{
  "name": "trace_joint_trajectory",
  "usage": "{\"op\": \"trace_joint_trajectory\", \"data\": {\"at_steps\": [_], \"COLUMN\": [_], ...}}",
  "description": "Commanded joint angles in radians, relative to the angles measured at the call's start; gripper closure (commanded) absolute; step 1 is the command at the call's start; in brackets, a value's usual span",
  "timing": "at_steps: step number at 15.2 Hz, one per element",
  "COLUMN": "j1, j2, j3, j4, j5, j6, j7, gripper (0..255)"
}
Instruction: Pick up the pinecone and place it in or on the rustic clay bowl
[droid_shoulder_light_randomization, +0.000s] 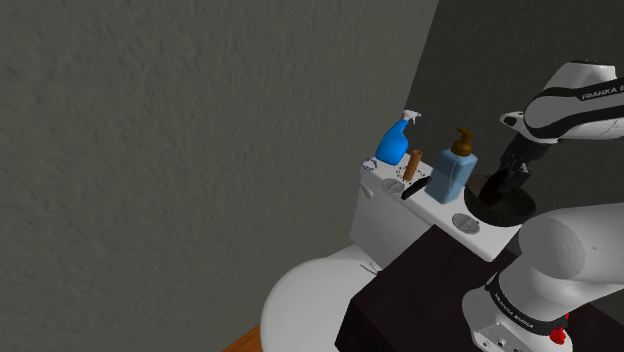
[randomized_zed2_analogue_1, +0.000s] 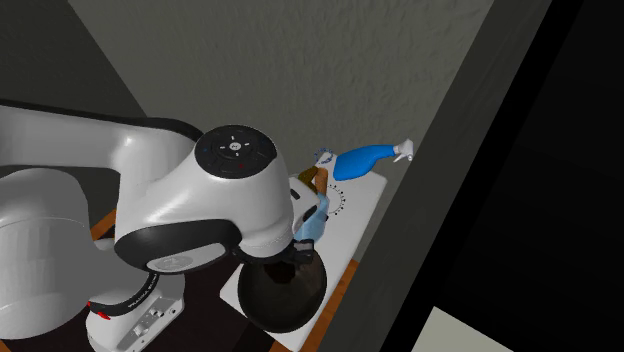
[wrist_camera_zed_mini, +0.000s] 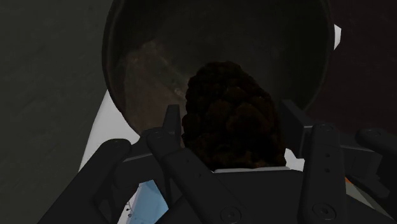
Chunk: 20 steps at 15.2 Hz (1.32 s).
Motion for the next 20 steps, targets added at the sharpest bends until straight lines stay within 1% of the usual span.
{"op": "trace_joint_trajectory", "data": {"at_steps": [1, 7, 8, 13, 16, 17, 20], "j1": [-0.002, -0.002, -0.002, -0.001, -0.001, 0.000, 0.000], "j2": [0.009, 0.009, 0.009, 0.009, -0.079, -0.098, -0.097], "j3": [-0.005, -0.005, -0.005, -0.005, 0.037, 0.047, 0.048], "j4": [-0.009, -0.009, -0.009, -0.009, 0.045, 0.062, 0.062], "j5": [-0.005, -0.005, -0.005, -0.005, 0.024, 0.032, 0.033], "j6": [0.019, 0.019, 0.019, 0.019, -0.123, -0.157, -0.157], "j7": [0.001, 0.001, 0.001, 0.001, -0.002, -0.003, -0.003], "gripper": [255, 255, 0, 0, 0, 0, 0]}}
